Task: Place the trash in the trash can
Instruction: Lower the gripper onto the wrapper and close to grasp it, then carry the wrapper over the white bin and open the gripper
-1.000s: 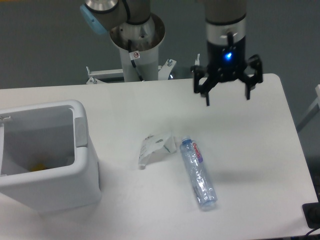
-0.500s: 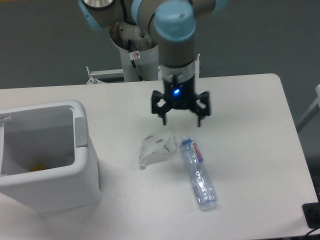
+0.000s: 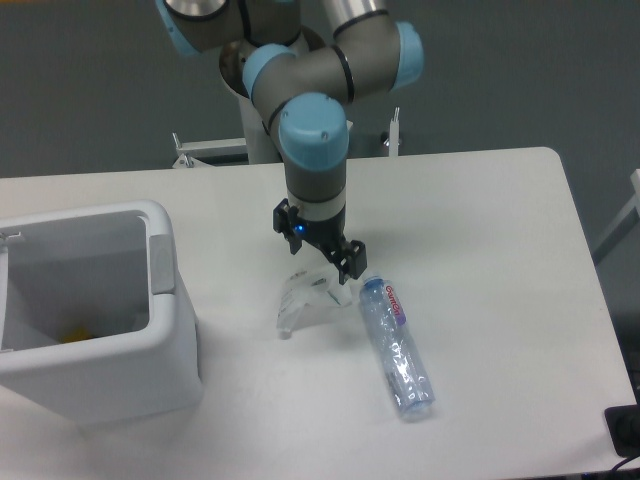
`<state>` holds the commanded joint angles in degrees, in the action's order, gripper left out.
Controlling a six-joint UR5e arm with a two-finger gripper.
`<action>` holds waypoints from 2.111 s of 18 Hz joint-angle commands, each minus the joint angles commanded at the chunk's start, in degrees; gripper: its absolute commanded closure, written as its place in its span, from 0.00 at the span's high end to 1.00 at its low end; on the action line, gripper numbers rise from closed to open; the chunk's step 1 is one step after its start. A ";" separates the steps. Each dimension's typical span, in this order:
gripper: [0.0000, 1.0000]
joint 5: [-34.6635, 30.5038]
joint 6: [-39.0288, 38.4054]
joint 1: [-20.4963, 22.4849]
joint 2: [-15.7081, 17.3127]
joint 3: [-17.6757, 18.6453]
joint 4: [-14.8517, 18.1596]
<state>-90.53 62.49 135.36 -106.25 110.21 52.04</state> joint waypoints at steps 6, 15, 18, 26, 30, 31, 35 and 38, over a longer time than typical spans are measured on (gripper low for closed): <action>0.42 -0.26 -1.48 -0.09 -0.80 0.27 -1.76; 0.00 0.09 -3.87 -0.09 -0.28 -0.61 -1.41; 0.00 0.61 -4.92 -0.27 0.69 -2.27 -1.24; 0.00 12.22 -40.38 1.05 2.54 -21.24 -1.41; 0.00 15.81 -60.25 0.61 3.50 -30.48 -1.33; 0.00 18.34 -62.21 0.18 5.25 -31.02 -1.33; 0.00 20.39 -63.10 -4.47 10.35 -27.86 -1.06; 0.00 20.13 -66.00 -9.14 12.03 -27.60 -0.97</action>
<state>-70.40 -3.51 126.22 -94.22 82.62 51.06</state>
